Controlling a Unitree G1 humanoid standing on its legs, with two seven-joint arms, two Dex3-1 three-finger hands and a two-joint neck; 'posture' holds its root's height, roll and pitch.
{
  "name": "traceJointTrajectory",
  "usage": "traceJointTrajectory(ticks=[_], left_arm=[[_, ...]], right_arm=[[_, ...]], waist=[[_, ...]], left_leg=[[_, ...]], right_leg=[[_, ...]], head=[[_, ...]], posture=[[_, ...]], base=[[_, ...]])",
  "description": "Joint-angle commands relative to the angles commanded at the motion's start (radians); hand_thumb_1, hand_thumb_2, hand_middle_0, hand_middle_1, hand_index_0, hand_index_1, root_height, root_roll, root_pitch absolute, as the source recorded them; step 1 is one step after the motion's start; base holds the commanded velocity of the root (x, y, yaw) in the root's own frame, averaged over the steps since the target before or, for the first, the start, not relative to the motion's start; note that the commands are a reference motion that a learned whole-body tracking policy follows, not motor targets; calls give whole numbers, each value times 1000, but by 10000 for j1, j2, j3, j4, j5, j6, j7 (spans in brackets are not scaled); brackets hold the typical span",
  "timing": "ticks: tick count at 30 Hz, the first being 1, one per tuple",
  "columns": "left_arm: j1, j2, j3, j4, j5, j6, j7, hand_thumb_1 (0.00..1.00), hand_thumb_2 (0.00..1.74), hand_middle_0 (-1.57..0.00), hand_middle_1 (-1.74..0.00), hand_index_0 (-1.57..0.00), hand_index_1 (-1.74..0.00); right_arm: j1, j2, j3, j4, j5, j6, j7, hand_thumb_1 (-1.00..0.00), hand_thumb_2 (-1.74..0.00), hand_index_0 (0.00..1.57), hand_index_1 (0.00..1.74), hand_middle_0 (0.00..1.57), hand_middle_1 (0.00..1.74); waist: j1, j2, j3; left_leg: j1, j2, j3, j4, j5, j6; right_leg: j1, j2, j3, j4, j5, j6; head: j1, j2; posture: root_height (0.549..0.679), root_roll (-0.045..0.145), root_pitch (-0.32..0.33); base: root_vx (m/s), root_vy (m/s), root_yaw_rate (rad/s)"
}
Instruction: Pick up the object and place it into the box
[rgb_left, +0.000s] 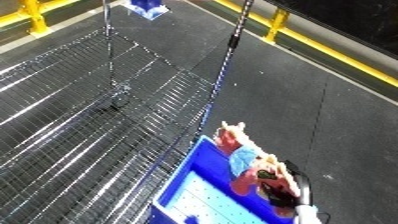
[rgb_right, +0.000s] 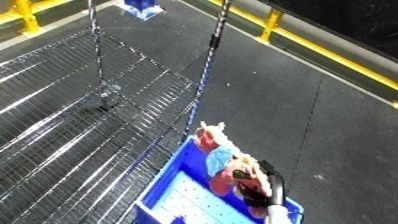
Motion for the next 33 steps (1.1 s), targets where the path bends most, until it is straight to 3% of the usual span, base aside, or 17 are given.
traceJointTrajectory(ticks=[10,21,33], left_arm=[[-217,233,-108,45,273,-105,-19,1000,1740,-1570,-1740,-1570,-1740],[60,114,277,-202,269,-218,-27,1000,1740,-1570,-1740,-1570,-1740],[213,-170,579,-256,266,-123,-22,1000,1740,-1570,-1740,-1570,-1740]], right_arm=[[-206,-286,221,908,-73,38,66,0,0,0,0,0,0],[-478,-236,800,250,159,23,398,0,0,0,0,0,0],[-1241,-559,2460,-1535,-652,330,1117,0,0,0,0,0,0]], waist=[[-85,84,-70],[201,121,-199],[1180,-3,-337]], left_leg=[[-78,-58,72,-121,108,-25],[97,-94,172,-496,188,-29],[238,-180,23,-717,226,-9]], right_leg=[[-10,8,25,-224,94,-4],[87,4,-27,-449,-13,44],[413,12,-301,-537,-163,118]], head=[[-213,-331],[-1397,-478],[-3530,-397]], posture=[[636,77,-220],[640,75,-198],[642,56,-193]], base=[[-3,12,-9],[14,12,-4],[8,-5,87]])
